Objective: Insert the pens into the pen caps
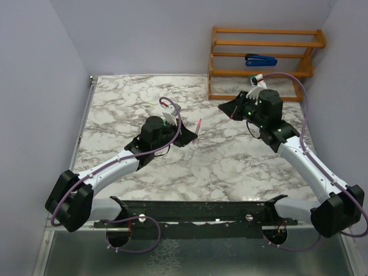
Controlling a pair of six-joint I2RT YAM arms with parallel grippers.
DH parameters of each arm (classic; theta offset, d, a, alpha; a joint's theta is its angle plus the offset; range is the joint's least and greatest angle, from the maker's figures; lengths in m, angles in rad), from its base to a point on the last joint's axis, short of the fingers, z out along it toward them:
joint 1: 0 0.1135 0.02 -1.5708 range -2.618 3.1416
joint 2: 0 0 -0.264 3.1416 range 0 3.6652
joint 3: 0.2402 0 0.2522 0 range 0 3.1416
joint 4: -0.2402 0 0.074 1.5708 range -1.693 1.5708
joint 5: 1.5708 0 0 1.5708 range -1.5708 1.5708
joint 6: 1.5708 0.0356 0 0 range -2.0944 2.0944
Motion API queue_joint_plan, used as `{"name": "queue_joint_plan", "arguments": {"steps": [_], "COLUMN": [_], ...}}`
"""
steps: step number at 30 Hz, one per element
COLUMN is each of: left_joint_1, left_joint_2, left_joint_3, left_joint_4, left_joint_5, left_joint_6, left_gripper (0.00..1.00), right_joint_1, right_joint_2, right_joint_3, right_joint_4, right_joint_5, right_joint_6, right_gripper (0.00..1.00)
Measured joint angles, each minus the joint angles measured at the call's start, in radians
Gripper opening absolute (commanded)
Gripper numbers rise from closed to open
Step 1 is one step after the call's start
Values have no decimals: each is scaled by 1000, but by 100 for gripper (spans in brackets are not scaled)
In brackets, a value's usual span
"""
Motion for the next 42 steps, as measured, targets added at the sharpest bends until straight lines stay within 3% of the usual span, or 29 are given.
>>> {"name": "queue_joint_plan", "arguments": {"steps": [13,42], "left_joint_1": [-42,-53], "left_joint_2": [8,-23], "left_joint_3": [0,1], "left_joint_4": [215,226], "left_joint_5": [67,79], "left_joint_6": [-104,-108], "left_gripper": [0,0], "right_joint_1": [25,92], "right_joint_2": [-35,-34], "right_joint_3": [-29,-29], "right_joint_4": [81,81], "right_joint_5": [-123,-130], "right_joint_6": [19,18], "right_gripper": [1,1]}}
